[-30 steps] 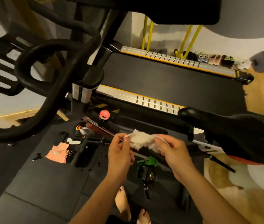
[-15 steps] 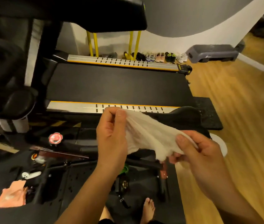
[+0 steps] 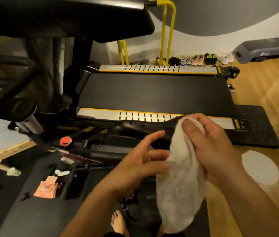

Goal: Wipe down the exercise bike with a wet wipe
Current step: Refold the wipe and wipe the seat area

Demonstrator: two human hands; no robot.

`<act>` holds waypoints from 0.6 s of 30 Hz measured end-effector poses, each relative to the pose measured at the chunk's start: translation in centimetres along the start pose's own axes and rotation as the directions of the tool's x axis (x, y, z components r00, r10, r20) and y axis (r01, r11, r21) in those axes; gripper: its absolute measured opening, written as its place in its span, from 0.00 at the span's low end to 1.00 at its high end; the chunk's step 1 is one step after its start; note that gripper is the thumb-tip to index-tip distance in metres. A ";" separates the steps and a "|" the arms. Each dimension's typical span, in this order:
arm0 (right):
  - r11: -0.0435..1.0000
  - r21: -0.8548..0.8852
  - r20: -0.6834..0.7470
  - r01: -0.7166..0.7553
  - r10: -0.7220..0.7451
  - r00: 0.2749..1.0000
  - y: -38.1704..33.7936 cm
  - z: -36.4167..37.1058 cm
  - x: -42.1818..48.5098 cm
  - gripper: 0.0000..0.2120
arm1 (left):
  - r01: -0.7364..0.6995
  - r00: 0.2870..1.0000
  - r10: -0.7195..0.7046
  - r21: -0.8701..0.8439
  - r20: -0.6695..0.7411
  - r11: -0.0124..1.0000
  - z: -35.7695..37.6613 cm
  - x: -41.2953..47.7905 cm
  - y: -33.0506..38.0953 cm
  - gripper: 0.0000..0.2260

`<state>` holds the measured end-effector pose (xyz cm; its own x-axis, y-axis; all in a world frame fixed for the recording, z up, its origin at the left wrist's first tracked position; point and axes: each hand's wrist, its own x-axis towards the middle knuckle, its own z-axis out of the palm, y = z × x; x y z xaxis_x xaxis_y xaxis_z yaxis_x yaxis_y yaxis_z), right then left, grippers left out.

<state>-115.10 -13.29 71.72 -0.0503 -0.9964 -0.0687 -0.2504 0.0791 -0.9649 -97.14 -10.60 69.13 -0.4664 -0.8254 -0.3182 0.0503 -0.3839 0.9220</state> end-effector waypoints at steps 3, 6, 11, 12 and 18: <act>0.977 0.200 0.109 -0.069 0.048 0.993 0.1 0.0 1.7 0.08 | 0.015 0.995 -0.016 -0.003 -0.095 1.000 1.6 1.5 -0.3 0.19; 0.617 0.682 0.320 -0.394 0.232 0.919 0.4 -1.4 2.5 0.17 | -0.082 0.958 0.059 -0.071 -0.280 0.994 2.0 1.8 0.4 0.04; 0.755 0.471 0.461 -0.455 0.229 0.857 2.3 -2.1 1.0 0.19 | -0.161 0.915 0.135 -0.036 -0.380 0.986 1.0 1.8 2.0 0.10; 0.740 0.523 0.393 -0.423 0.231 0.890 2.2 -2.3 0.8 0.19 | -0.189 0.912 0.163 -0.035 -0.377 0.981 0.9 1.7 2.3 0.13; 0.830 0.552 -0.004 -0.082 0.102 0.995 2.1 -3.2 -1.5 0.30 | -0.208 0.922 0.205 0.028 -0.329 0.978 1.8 1.0 2.4 0.19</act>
<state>-118.64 -11.56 70.60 -0.0797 -0.9830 -0.1651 0.3296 0.1303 -0.9351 -99.12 -11.62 71.43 -0.1291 -0.9757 -0.1768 0.1214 -0.1925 0.9738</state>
